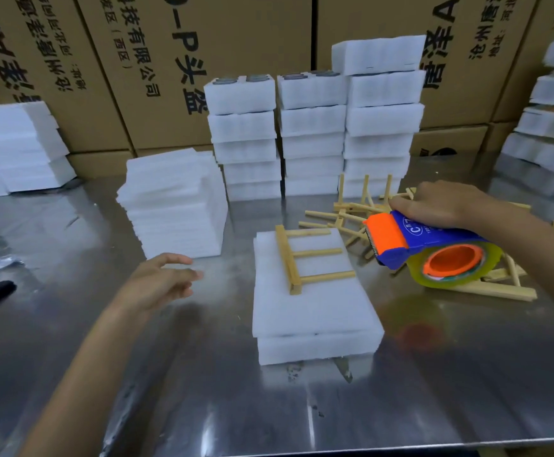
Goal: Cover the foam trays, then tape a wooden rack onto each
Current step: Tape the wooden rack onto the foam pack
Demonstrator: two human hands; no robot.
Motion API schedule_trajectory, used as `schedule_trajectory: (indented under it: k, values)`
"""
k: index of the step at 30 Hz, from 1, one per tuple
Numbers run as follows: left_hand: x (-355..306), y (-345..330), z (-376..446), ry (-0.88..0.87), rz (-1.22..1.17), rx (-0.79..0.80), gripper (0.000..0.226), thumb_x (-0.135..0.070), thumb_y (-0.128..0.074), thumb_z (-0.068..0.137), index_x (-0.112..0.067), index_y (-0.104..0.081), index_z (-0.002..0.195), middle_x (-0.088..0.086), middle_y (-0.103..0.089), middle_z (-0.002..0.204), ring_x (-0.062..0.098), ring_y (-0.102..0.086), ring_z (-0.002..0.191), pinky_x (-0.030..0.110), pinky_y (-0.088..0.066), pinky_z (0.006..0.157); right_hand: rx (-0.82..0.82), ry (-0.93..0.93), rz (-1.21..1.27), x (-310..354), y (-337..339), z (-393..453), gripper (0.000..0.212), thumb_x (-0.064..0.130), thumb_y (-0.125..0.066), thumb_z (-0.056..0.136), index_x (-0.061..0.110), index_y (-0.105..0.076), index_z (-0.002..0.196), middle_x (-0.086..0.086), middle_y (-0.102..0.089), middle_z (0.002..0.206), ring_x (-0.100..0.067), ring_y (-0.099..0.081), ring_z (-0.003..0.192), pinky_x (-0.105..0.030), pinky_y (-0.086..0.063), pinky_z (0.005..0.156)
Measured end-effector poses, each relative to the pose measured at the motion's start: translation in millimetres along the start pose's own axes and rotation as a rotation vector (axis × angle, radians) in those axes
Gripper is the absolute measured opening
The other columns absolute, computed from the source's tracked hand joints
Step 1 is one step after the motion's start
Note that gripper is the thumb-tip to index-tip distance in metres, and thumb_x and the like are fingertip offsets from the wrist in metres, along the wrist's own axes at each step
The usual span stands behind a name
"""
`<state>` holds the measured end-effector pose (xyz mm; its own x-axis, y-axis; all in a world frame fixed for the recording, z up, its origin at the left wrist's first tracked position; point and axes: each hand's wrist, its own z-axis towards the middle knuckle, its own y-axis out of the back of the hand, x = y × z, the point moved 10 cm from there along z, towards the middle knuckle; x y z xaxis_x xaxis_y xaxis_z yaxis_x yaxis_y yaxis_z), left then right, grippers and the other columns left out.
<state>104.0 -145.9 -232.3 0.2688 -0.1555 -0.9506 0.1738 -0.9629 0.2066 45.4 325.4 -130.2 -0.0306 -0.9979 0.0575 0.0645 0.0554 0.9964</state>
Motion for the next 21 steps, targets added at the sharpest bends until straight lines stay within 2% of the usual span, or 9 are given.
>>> schedule_trajectory:
  k: [4, 7, 11, 13, 15, 17, 19, 21]
  values:
    - [4.5, -31.2, -6.9, -0.054, 0.256, 0.056, 0.026, -0.005, -0.079, 0.081, -0.01, -0.067, 0.104, 0.015, -0.069, 0.086, 0.021, -0.063, 0.071, 0.026, -0.057, 0.068, 0.023, 0.024, -0.07, 6.8, -9.3, -2.7, 0.062, 0.072, -0.03, 0.091, 0.021, -0.063, 0.076, -0.001, -0.063, 0.075, -0.017, -0.06, 0.069, -0.03, -0.032, 0.056]
    - [0.7, -59.7, -12.7, -0.145, 0.299, 0.086, 0.024, -0.004, -0.075, 0.083, -0.016, -0.066, 0.101, 0.01, -0.065, 0.087, 0.025, -0.061, 0.075, 0.035, -0.053, 0.076, 0.023, 0.043, -0.099, 13.4, -14.7, -6.0, 0.059, 0.069, -0.029, 0.093, 0.021, -0.062, 0.077, 0.0, -0.062, 0.074, -0.015, -0.058, 0.068, -0.029, -0.031, 0.054]
    - [-9.2, -84.3, -18.5, -0.305, 0.407, 0.092, 0.027, -0.01, -0.074, 0.081, -0.032, -0.065, 0.094, -0.001, -0.066, 0.091, 0.018, -0.062, 0.079, 0.027, -0.047, 0.074, 0.015, 0.057, -0.1, 19.7, -14.5, -8.7, 0.059, 0.066, -0.03, 0.094, 0.02, -0.061, 0.078, -0.001, -0.062, 0.074, -0.015, -0.057, 0.067, -0.029, -0.029, 0.054]
    - [-11.3, -92.8, -20.5, -0.35, 0.436, 0.091, 0.024, -0.013, -0.073, 0.084, -0.033, -0.065, 0.095, -0.004, -0.067, 0.092, 0.014, -0.063, 0.082, 0.023, -0.046, 0.072, 0.013, 0.064, -0.094, 22.5, -14.9, -9.1, 0.057, 0.065, -0.03, 0.095, 0.019, -0.059, 0.076, -0.001, -0.06, 0.074, -0.015, -0.055, 0.067, -0.029, -0.029, 0.054]
    - [-9.8, -100.9, -22.5, -0.371, 0.396, 0.099, 0.025, -0.009, -0.066, 0.088, -0.029, -0.063, 0.101, -0.003, -0.067, 0.091, 0.017, -0.063, 0.082, 0.023, -0.046, 0.072, 0.017, 0.068, -0.09, 24.1, -15.7, -9.8, 0.056, 0.064, -0.031, 0.095, 0.02, -0.058, 0.075, -0.001, -0.06, 0.074, -0.015, -0.055, 0.068, -0.029, -0.029, 0.055]
    - [-7.9, -106.2, -27.7, -0.403, 0.418, 0.1, 0.03, -0.01, -0.059, 0.094, -0.029, -0.057, 0.117, -0.007, -0.069, 0.094, 0.011, -0.062, 0.085, 0.019, -0.043, 0.071, 0.024, 0.07, -0.086, 25.4, -15.7, -10.7, 0.053, 0.064, -0.031, 0.095, 0.022, -0.056, 0.076, 0.0, -0.059, 0.075, -0.014, -0.055, 0.069, -0.029, -0.03, 0.055]
    - [-7.5, -107.6, -35.1, -0.461, 0.515, 0.097, 0.037, -0.021, -0.058, 0.097, -0.031, -0.049, 0.132, -0.011, -0.069, 0.109, 0.008, -0.061, 0.098, 0.023, -0.045, 0.08, 0.031, 0.071, -0.089, 26.4, -15.8, -11.4, 0.051, 0.065, -0.03, 0.095, 0.023, -0.054, 0.076, 0.001, -0.059, 0.076, -0.014, -0.054, 0.069, -0.029, -0.03, 0.055]
    - [-12.6, -104.7, -40.8, -0.548, 0.673, 0.056, 0.046, -0.03, -0.058, 0.097, -0.032, -0.043, 0.141, -0.009, -0.066, 0.118, 0.016, -0.057, 0.112, 0.034, -0.044, 0.095, 0.031, 0.075, -0.1, 26.6, -15.5, -11.7, 0.051, 0.065, -0.03, 0.095, 0.024, -0.054, 0.077, 0.001, -0.058, 0.077, -0.014, -0.054, 0.069, -0.028, -0.03, 0.055]
